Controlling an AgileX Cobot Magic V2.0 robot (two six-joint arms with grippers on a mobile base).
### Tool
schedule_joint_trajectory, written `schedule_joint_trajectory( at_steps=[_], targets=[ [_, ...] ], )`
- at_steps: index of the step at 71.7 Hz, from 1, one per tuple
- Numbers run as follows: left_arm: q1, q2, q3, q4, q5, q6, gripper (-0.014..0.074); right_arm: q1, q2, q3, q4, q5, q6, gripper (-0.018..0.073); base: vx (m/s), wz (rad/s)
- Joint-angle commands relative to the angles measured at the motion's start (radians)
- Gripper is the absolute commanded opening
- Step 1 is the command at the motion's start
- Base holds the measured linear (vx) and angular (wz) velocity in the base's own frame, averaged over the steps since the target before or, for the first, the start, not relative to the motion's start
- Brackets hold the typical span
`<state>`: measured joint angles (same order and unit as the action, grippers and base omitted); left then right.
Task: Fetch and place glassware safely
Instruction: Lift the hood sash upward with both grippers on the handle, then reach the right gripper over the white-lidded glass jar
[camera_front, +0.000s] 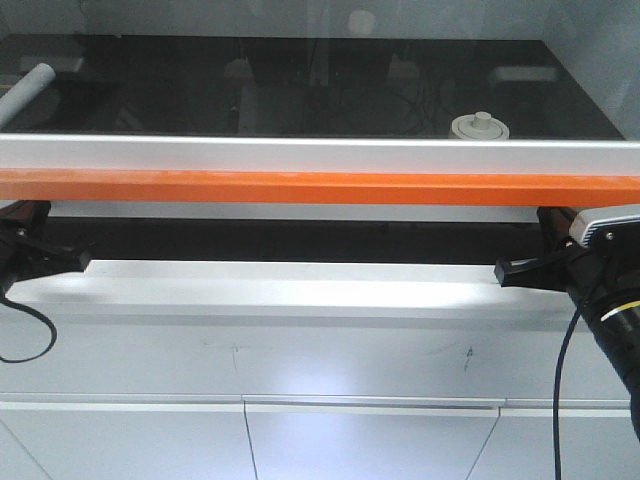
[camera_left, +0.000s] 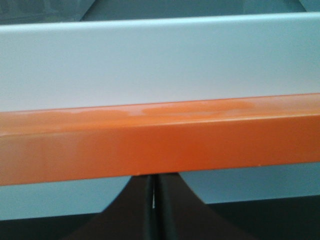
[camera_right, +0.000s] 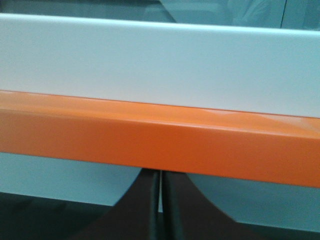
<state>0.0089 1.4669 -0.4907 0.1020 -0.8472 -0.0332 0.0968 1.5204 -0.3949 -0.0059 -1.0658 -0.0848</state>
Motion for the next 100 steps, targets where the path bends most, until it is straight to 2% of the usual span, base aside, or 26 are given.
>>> schedule_joint_trajectory(
  at_steps=[1, 30, 70, 100],
  targets=[
    [-0.005, -0.071, -0.075, 0.008, -0.187, -0.011, -0.0007, -0.003, -0.06, -0.056, -0.003, -0.223, -0.003, -0.0003, 0.0, 0.0],
    [-0.005, -0.152, -0.129, 0.009, -0.123, -0.011, -0.0007, -0.003, -0.133, -0.174, -0.049, -0.097, -0.003, -0.0003, 0.0, 0.0],
    [-0.005, -0.202, -0.139, 0.008, -0.063, -0.012, -0.0007, -0.003, -0.154, -0.178, -0.049, 0.014, -0.003, -0.0003, 0.0, 0.0],
    [-0.005, -0.202, -0.138, 0.009, 0.169, -0.012, -0.0007, -0.003, -0.154, -0.178, -0.048, 0.198, -0.003, -0.0003, 0.0, 0.0]
  ],
)
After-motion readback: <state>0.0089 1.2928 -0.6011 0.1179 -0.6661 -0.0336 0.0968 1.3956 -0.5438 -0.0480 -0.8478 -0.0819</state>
